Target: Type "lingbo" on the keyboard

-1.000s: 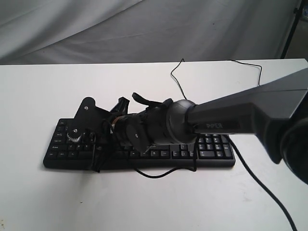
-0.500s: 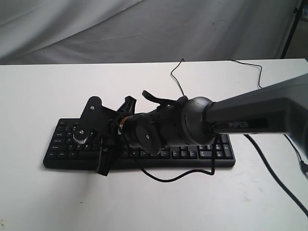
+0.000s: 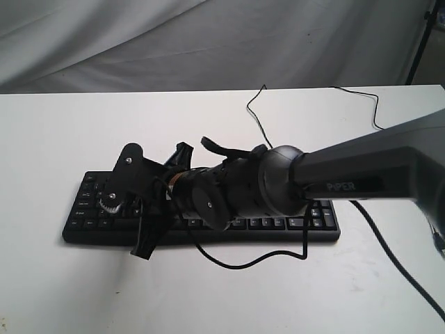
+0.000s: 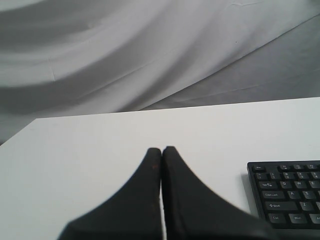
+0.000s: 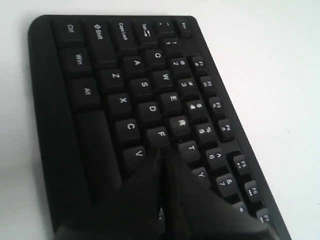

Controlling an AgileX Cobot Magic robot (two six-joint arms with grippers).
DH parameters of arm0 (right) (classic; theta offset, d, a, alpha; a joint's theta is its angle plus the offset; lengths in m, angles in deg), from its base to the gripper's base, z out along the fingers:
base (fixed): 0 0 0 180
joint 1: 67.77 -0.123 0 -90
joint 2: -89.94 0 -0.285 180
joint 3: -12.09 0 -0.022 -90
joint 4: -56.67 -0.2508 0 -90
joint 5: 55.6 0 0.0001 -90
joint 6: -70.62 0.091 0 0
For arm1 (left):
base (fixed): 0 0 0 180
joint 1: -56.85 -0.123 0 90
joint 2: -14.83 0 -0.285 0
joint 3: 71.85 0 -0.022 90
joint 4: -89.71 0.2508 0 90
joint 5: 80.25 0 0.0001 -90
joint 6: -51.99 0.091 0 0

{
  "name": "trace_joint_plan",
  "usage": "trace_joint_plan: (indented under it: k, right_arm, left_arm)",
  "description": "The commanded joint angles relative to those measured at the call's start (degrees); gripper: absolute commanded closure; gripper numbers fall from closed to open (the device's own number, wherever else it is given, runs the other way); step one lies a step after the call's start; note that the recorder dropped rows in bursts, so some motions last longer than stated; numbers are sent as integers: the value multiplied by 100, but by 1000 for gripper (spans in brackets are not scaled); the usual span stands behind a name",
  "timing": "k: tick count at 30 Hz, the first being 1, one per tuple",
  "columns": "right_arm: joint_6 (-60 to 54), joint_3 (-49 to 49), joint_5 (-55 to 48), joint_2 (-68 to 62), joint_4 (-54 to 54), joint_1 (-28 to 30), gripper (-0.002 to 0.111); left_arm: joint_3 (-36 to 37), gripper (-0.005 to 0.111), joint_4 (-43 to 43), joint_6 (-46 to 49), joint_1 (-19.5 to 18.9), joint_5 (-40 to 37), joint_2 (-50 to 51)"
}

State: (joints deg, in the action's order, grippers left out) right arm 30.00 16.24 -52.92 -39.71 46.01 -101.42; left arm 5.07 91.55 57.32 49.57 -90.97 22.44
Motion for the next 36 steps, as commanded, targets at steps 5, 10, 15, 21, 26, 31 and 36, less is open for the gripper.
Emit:
trace_joint_plan:
  k: [5,10,15,21,26,31,36]
  right_arm:
    - [19,31,219,-156,11,-28,108]
    - [32,31,242,-168,11,-28,108]
    - [32,31,242,-168,11,-17,108]
    - [32,31,267,-343,1,8,108]
    - [32,31,243,-387,1,21,108]
    - [32,31,266,-387,1,21,108]
    - [32,31,266,-201,1,21,108]
  left_arm:
    - [29,106,-3,-16,22,25,18]
    - [29,106,-3,-16,22,25,18]
    - [29,106,-3,-16,22,25,18]
    - [29,106,-3,-16,22,25,18]
    - [29,106,-3,-16,22,25,18]
    - [29,106,-3,-16,22,25,18]
    - [29,106,-3,-16,22,25,18]
